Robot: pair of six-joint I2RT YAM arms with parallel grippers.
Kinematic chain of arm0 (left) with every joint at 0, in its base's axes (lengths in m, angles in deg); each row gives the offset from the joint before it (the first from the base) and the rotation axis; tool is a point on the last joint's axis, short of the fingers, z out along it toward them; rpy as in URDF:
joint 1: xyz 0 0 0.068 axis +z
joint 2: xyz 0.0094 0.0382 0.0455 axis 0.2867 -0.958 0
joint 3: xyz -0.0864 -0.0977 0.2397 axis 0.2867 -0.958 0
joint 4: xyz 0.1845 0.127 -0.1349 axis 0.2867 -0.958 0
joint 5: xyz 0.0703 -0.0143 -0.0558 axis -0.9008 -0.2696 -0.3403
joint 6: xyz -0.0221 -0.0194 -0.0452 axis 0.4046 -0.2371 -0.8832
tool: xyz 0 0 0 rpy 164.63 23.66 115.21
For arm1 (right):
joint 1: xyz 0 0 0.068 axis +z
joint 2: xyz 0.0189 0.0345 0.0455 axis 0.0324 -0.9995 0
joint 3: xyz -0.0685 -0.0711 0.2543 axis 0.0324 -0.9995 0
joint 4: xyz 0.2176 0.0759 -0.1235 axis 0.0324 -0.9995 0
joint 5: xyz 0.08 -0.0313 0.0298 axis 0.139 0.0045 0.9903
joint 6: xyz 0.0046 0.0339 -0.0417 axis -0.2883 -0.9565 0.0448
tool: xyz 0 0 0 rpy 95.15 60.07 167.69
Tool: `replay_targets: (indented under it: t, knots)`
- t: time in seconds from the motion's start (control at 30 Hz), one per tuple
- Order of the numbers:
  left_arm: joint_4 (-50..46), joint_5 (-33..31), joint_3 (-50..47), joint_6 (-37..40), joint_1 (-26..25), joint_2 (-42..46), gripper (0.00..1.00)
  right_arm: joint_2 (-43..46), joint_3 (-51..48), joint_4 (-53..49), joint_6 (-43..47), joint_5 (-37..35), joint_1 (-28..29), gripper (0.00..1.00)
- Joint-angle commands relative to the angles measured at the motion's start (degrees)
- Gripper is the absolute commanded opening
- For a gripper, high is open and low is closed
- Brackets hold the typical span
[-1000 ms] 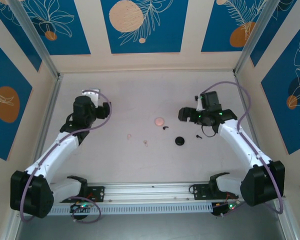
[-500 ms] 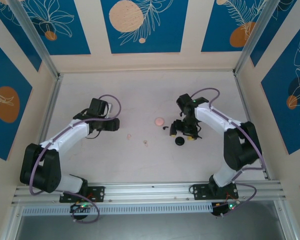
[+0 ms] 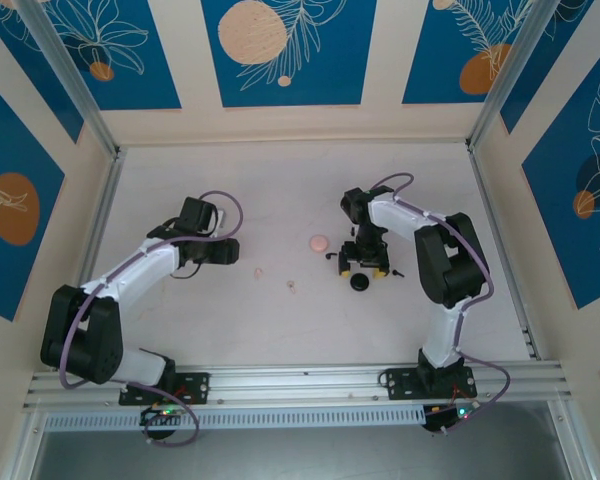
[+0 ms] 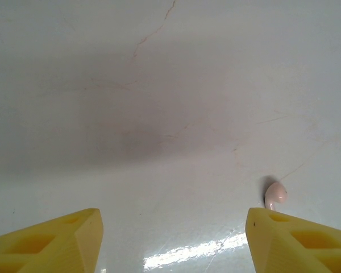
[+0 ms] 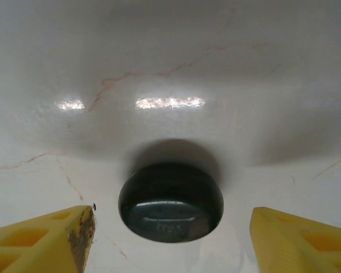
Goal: Insert the wireless bluetooth earbuds into the charging case
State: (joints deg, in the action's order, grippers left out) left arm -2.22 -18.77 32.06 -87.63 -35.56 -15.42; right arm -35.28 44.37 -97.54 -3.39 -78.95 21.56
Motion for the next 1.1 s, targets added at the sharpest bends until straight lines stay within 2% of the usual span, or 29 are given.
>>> replay_targets:
  t: [0.0, 0.27, 0.6, 0.87, 0.97, 1.07]
  knots:
    - [-0.86, 0.7, 0.11, 0.77, -0.53, -0.98, 0.67, -1.07, 0.65, -2.19, 1.8, 2.06, -0.69, 0.71]
    - [0.81, 1.01, -0.42, 1.01, -0.62, -0.49, 0.65, -2.5, -0.52, -1.53, 2.42, 5.45, -1.79, 0.66]
    - [0.51, 0.68, -0.81, 0.76, -0.99, -0.52, 0.64, -3.66, -1.94, -1.27, 2.62, 4.66, -1.71, 0.65]
    - [0.72, 0.68, -1.17, 1.0, -1.67, 0.0, 0.63, -1.94, -3.43, 0.35, 1.95, 3.24, -1.08, 0.48]
    - [3.39, 3.64, -1.66, 2.64, -2.54, 1.25, 0.62, 2.48, -5.21, 3.09, 0.22, 4.16, -1.1, 0.47]
    - [11.44, 9.9, -4.24, 6.99, -4.51, 3.99, 0.61, 9.01, -7.94, 10.13, -3.18, 7.56, -0.79, 0.47]
